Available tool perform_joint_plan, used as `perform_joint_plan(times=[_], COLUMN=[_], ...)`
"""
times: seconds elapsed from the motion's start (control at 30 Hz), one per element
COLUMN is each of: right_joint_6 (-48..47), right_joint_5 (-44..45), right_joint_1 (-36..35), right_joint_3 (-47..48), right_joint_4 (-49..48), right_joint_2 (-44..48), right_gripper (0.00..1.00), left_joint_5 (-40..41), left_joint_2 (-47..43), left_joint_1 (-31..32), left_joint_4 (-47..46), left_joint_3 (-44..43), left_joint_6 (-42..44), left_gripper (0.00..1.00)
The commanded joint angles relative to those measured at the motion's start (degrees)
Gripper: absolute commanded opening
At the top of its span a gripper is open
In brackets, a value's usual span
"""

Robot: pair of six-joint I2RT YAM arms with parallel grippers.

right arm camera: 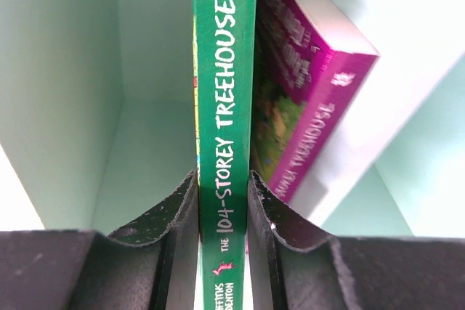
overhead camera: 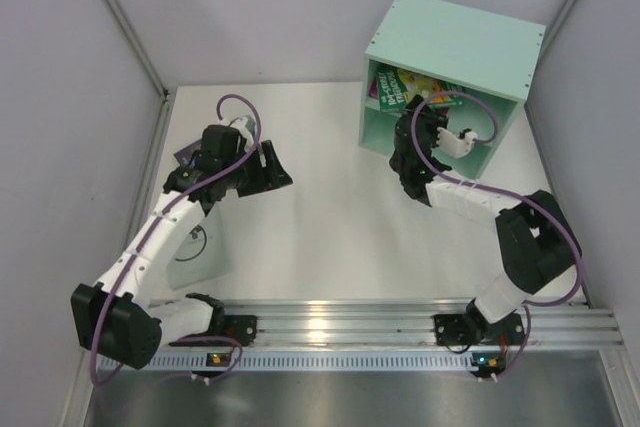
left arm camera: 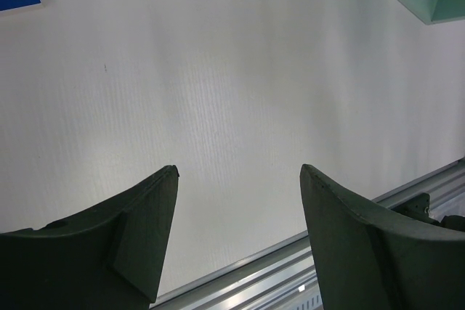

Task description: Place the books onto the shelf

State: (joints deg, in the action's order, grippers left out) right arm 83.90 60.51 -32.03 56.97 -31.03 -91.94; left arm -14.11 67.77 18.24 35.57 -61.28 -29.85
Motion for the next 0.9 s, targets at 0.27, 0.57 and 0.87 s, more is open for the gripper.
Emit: perform_joint_plan(times=[0.27, 0.57, 0.87], right_joint_6=[-1.54, 2.67, -2.24], right_joint_5=[3.55, 11.02, 9.90], right_joint_1=[-1.19, -1.10, -0.49], right_joint_3=[-0.37, 2.53, 7.45], right_joint_4=[-3.95, -2.02, -5.98], right_joint_2=[5.98, 4.23, -1.13], right_gripper=[0.00, 0.00, 0.00], left_joint_5=[-0.39, -0.83, -0.75], left_joint_2=[-2.29, -1.76, -0.62], left_joint_1=[-0.22, -0.22, -0.22], left_joint_4=[-2.96, -2.70, -3.05], left_joint_3=[-0.51, -1.04, -1.21], left_joint_6=[-0.30, -0.04, 0.31], left_gripper=[0.73, 0.73, 0.73])
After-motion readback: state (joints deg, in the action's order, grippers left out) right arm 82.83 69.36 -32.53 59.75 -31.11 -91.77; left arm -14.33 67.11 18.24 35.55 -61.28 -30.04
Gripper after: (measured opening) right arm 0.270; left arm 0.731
